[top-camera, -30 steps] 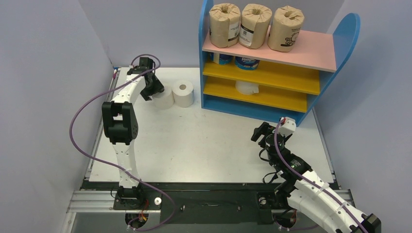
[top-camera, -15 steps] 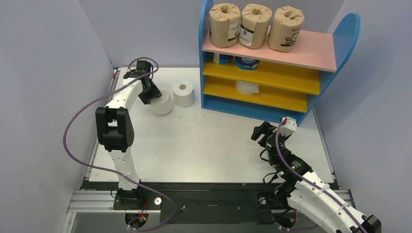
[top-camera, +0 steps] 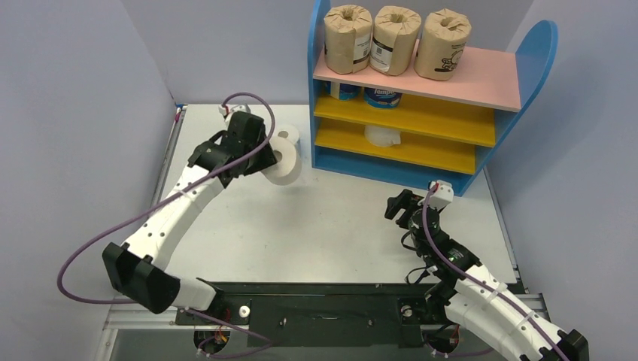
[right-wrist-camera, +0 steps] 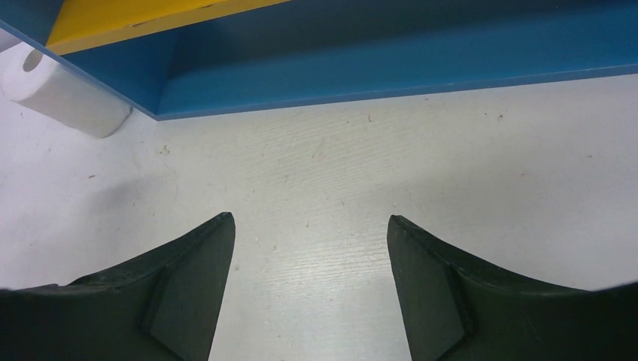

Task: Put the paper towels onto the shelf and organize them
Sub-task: Pick up the paper towel from the center of the board, then place the paper towel on the shelf.

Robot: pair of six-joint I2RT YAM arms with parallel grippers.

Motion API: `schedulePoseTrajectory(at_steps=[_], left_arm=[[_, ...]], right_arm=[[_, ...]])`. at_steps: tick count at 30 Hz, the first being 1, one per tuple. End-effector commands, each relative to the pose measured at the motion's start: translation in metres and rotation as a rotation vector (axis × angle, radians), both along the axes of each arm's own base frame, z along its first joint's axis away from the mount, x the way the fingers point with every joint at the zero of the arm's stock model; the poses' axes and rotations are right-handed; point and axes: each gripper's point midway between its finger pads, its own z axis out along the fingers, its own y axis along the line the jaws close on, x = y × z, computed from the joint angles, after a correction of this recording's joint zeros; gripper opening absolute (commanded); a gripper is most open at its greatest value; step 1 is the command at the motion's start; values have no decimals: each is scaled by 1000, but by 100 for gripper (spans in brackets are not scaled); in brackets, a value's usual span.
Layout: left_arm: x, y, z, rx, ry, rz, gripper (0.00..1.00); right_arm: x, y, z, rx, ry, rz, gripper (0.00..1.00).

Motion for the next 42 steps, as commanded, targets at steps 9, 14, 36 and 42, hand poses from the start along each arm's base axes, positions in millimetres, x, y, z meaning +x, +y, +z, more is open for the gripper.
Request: schedulePoseTrajectory(at_steps=[9,14,36,42], left_arm=[[-53,-67,6,-219,-39,-3,29],[-27,-102,4,-282,-21,50,26],[60,-145,19,-230,7,87,28],[73,-152,23,-224,2,86,29]], right_arm=[[13,-3,33,43,-79,-63,69],[15,-5,35,70,-87,-99,69],[29,7,38,107,-101,-93,68],[38,17,45,142,-124,-80,68]])
